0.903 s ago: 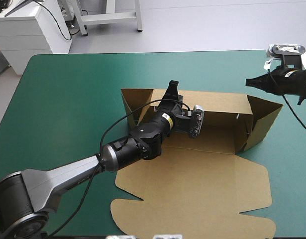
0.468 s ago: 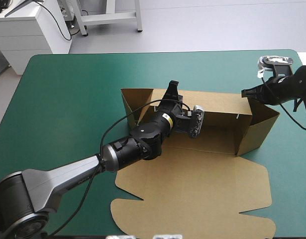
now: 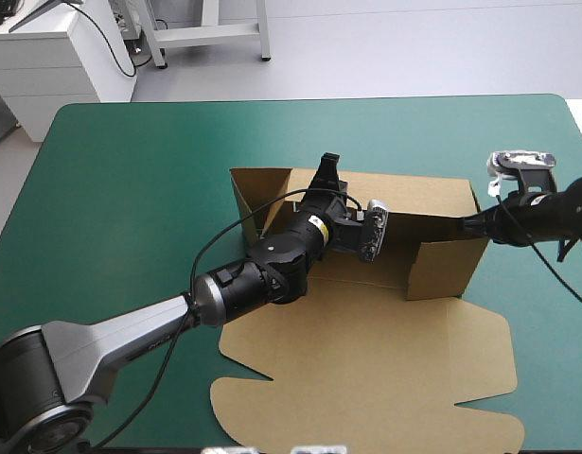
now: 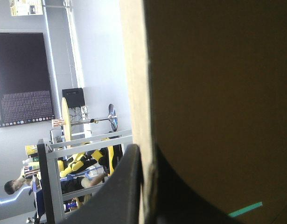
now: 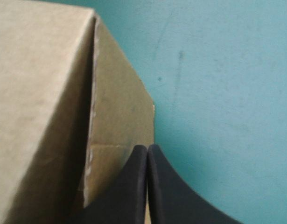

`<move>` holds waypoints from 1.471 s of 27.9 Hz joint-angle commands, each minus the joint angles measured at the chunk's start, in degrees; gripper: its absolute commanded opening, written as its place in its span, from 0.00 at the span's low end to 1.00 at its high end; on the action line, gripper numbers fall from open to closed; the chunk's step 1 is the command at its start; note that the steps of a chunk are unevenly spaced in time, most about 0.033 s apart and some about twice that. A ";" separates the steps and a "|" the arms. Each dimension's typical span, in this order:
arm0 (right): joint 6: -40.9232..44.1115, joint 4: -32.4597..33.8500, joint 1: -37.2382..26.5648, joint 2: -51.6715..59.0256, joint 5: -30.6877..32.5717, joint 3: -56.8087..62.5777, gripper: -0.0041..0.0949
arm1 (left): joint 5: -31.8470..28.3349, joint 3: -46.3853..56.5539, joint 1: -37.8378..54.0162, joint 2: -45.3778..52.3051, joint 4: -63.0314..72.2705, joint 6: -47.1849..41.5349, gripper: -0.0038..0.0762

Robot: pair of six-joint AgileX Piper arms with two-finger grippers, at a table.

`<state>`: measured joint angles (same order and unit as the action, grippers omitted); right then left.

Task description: Fold the box

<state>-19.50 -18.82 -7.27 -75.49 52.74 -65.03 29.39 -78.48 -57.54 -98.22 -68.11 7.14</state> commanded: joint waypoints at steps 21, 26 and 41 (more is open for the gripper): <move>-18.87 -13.50 -0.28 16.00 -24.89 24.49 0.02 | 0.47 -1.07 -0.42 -0.54 0.90 0.02 0.04; -19.91 -13.10 -0.28 16.00 -25.00 24.49 0.03 | 0.35 -1.07 -0.42 -1.05 1.91 -0.08 0.04; -26.53 -9.58 -0.28 15.41 -20.74 20.44 0.36 | 0.88 -1.07 -0.42 -1.05 2.39 -0.08 0.04</move>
<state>-45.39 -28.61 -7.27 -60.87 32.88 -41.58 29.97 -79.06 -57.54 -100.21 -68.96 7.38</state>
